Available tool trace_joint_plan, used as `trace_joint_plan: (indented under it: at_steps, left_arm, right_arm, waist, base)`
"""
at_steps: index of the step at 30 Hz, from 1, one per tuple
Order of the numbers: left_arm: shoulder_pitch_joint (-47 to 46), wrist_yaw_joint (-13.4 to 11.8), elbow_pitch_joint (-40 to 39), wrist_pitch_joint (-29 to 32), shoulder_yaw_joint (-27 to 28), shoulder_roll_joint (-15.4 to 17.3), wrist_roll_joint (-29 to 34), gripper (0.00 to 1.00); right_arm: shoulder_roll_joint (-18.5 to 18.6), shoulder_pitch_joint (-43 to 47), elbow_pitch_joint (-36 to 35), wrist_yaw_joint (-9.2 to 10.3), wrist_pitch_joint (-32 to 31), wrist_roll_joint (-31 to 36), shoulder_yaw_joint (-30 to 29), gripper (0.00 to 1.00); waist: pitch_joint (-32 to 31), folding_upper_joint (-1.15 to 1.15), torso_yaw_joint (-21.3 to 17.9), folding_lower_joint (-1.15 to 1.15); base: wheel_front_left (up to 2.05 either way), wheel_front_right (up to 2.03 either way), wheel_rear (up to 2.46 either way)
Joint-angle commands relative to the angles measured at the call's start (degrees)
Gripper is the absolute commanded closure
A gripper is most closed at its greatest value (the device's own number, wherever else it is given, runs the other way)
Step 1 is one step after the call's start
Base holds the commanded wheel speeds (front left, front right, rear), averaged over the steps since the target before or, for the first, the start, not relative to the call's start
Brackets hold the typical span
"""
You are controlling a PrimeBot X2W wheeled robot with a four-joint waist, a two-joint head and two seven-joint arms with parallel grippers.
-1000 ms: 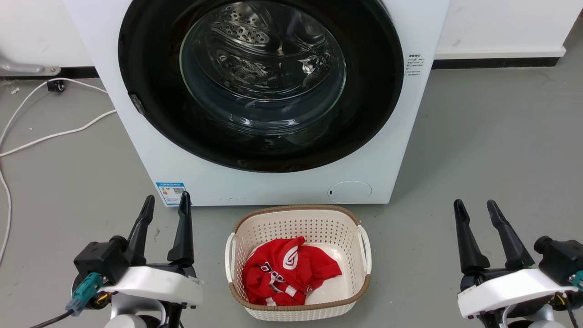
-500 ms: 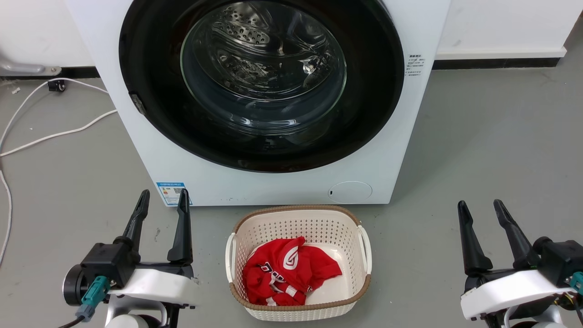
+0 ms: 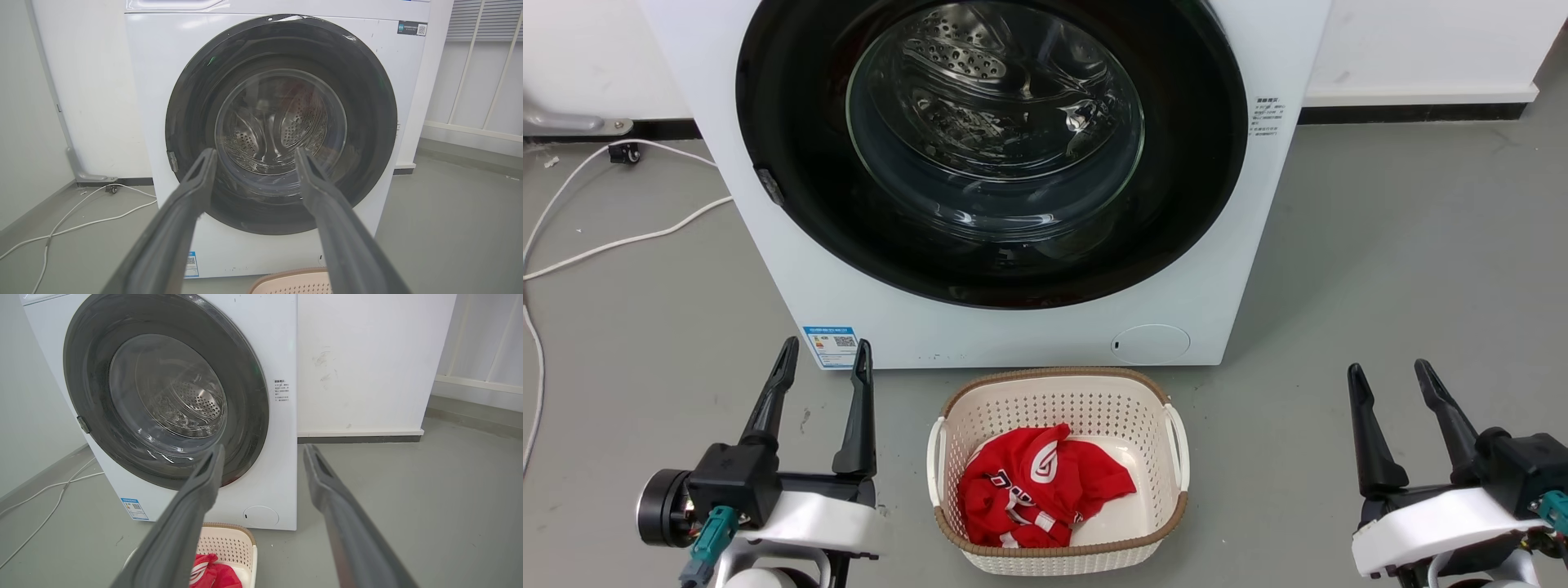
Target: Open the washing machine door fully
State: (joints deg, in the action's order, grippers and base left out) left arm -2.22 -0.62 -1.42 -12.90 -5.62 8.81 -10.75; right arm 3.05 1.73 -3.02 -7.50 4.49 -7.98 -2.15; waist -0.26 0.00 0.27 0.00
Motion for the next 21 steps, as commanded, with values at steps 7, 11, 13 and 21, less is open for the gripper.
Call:
trace_joint_plan:
  at_steps: [7, 11, 13, 21]
  left_arm:
    - [1.5, 1.2, 0.1, -1.2, 1.6, -1.5, 3.1, 0.00]
    - [1.7, 1.8, 0.3, -1.5, 2.2, -2.1, 4.0, 0.00]
    - [2.0, 2.1, 0.6, -1.7, 2.8, -2.7, 4.6, 0.00]
    - [2.2, 3.5, 1.5, -2.4, 4.6, -3.9, 7.3, 0.00]
  right_arm:
    - [-0.2, 0.7, 0.2, 0.02, -0.1, 2.4, 0.2, 0.00]
    - [-0.2, 0.8, 0.3, 0.02, -0.1, 2.9, 0.2, 0.00]
    - [-0.3, 0.8, 0.4, 0.02, -0.2, 3.3, 0.2, 0.00]
    - [-0.3, 0.8, 1.0, 0.02, 0.3, 4.4, 0.0, 0.00]
  waist:
    - [0.0, 0.00, 0.0, 0.00]
    - [0.0, 0.00, 0.0, 0.00]
    - [0.0, 0.00, 0.1, 0.00]
    - [0.0, 0.00, 0.1, 0.00]
  base:
    - [0.00, 0.00, 0.00]
    - [0.00, 0.00, 0.00]
    - [0.00, 0.00, 0.00]
    - [0.00, 0.00, 0.00]
